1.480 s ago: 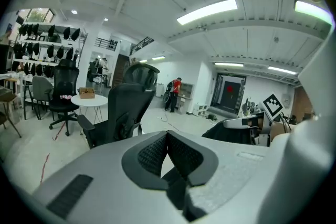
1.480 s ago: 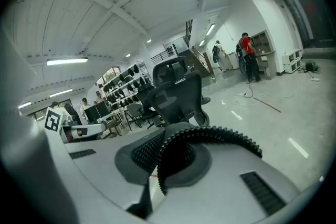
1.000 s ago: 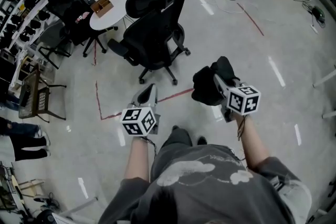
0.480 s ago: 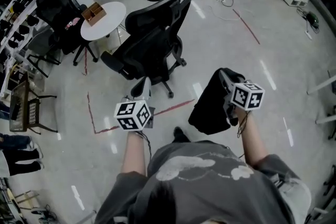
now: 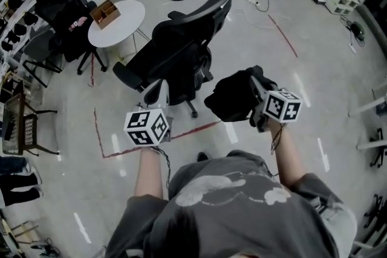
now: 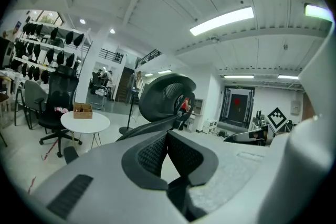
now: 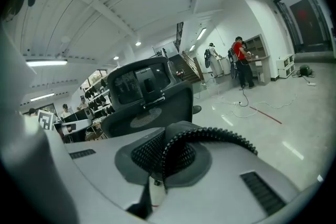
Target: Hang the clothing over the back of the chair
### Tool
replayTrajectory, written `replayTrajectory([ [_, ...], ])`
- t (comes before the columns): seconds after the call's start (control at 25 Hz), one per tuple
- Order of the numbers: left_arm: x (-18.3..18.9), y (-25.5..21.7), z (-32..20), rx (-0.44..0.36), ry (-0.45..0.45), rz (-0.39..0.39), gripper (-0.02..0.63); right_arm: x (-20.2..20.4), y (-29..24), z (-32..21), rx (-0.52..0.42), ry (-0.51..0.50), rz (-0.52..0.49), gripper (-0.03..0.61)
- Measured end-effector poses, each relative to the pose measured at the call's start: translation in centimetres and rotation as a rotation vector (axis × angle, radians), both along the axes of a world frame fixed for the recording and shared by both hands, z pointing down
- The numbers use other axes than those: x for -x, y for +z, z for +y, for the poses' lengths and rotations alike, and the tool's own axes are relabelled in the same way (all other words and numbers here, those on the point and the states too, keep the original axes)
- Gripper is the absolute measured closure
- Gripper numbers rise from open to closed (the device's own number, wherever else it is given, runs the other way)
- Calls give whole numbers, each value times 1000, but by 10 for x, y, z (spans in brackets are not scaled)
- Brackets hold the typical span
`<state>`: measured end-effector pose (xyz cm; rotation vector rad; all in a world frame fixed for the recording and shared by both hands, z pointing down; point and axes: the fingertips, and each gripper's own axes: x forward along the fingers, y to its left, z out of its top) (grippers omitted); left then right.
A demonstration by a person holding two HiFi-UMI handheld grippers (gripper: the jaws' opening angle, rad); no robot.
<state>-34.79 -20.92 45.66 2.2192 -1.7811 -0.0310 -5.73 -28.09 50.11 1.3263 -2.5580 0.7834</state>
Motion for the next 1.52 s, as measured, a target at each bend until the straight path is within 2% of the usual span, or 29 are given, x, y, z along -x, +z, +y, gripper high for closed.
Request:
replayTrajectory([
  [0.32, 1, -2, -26, 23, -31, -19, 612, 3, -18, -71, -55, -31, 24, 584],
  [0.44, 12, -5, -33, 36, -105, -27, 612, 7, -19, -112, -65, -63, 39, 584],
  [0.8, 35, -8, -54, 82, -405, -74, 612, 18, -5, -237, -27, -209, 21, 584],
  [1.12, 42, -11, -71, 85, -605, -95, 612, 16, -11, -336, -47, -266, -33, 584],
  [1.28, 44, -14, -78, 95, -674, -104, 612, 28, -24, -379, -80, -312, -38, 584],
  [1.52, 52, -23, -88, 99, -747, -118, 612, 71, -72, -439, -189, -426, -20, 584],
])
